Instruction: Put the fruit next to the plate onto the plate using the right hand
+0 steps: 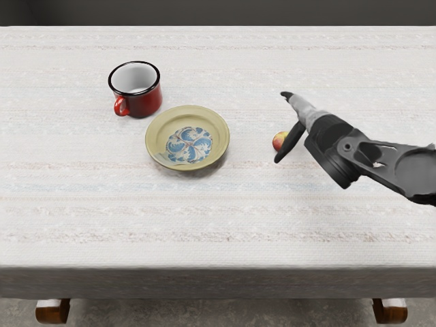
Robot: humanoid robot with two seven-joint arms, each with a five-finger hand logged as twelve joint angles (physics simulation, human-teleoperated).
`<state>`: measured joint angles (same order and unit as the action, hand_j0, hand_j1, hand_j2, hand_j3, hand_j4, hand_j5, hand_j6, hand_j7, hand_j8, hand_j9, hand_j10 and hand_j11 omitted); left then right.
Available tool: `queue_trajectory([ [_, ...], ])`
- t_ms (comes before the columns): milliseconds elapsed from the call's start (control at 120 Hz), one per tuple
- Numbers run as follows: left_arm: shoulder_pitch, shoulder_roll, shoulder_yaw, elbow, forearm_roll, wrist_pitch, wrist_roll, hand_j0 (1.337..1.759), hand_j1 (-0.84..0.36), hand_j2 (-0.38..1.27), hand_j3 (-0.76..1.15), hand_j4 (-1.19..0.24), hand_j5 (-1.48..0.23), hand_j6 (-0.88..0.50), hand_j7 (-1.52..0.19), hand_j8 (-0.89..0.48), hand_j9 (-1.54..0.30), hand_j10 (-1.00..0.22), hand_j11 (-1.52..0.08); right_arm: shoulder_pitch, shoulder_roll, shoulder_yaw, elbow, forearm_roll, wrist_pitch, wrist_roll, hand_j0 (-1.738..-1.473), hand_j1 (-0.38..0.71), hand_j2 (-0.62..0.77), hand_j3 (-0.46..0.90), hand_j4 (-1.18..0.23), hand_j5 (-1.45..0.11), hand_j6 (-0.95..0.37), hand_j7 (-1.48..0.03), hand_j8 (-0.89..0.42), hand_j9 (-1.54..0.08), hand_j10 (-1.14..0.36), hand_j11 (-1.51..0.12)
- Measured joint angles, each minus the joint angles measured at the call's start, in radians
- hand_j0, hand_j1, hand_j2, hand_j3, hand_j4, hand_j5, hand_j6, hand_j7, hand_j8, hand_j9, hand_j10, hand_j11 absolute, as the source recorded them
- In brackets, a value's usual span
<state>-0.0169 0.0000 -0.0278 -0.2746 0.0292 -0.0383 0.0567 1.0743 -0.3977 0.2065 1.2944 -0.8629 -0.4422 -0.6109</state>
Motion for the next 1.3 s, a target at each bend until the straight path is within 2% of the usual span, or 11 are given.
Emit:
queue_trajectory([
  [83,0.000,0.000,0.000,0.000,0.000,0.000,0.000,1.658,0.35,0.00,0.00,0.00,0.00,0.00,0.00,0.00,0.00,0.00,0.00,-0.002,0.036,-0.023,-0.048,-0.005,-0.035,0.000,-1.658,-0.31,-0.01,0.00,-0.04,-0.05,-0.04,-0.05,-0.04,-0.05,-0.04,-0.05],
  [283,0.000,0.000,0.000,0.000,0.000,0.000,0.000,1.658,0.35,0.00,0.00,0.00,0.00,0.00,0.00,0.00,0.00,0.00,0.00,-0.015,0.066,-0.038,-0.102,-0.006,-0.059,0.000,-1.658,-0.20,-0.02,0.00,-0.13,-0.17,-0.13,-0.17,-0.13,-0.17,-0.13,-0.17],
  [667,0.000,0.000,0.000,0.000,0.000,0.000,0.000,1.658,0.35,0.00,0.00,0.00,0.00,0.00,0.00,0.00,0.00,0.00,0.00,-0.024,0.085,-0.042,-0.123,-0.001,-0.054,0.000,-1.658,0.02,-0.06,0.00,-0.31,-0.40,-0.31,-0.40,-0.31,-0.40,-0.31,-0.40],
  [850,0.000,0.000,0.000,0.000,0.000,0.000,0.000,1.658,0.35,0.00,0.00,0.00,0.00,0.00,0.00,0.00,0.00,0.00,0.00,-0.024,0.116,-0.042,-0.181,0.002,-0.022,0.000,-1.658,0.06,-0.07,0.00,-0.34,-0.45,-0.34,-0.45,-0.34,-0.45,-0.34,-0.45],
  [1058,0.000,0.000,0.000,0.000,0.000,0.000,0.000,1.658,0.35,0.00,0.00,0.00,0.00,0.00,0.00,0.00,0.00,0.00,0.00,-0.025,0.125,-0.042,-0.196,0.003,-0.013,0.000,-1.658,0.19,-0.08,0.00,-0.45,-0.59,-0.45,-0.59,-0.45,-0.59,-0.45,-0.59],
  [1300,0.000,0.000,0.000,0.000,0.000,0.000,0.000,1.658,0.35,0.00,0.00,0.00,0.00,0.00,0.00,0.00,0.00,0.00,0.00,-0.025,0.126,-0.042,-0.197,0.003,-0.007,0.000,-1.656,0.24,-0.04,0.00,-0.53,-0.69,-0.51,-0.69,-0.39,-0.70,-0.53,-0.70],
])
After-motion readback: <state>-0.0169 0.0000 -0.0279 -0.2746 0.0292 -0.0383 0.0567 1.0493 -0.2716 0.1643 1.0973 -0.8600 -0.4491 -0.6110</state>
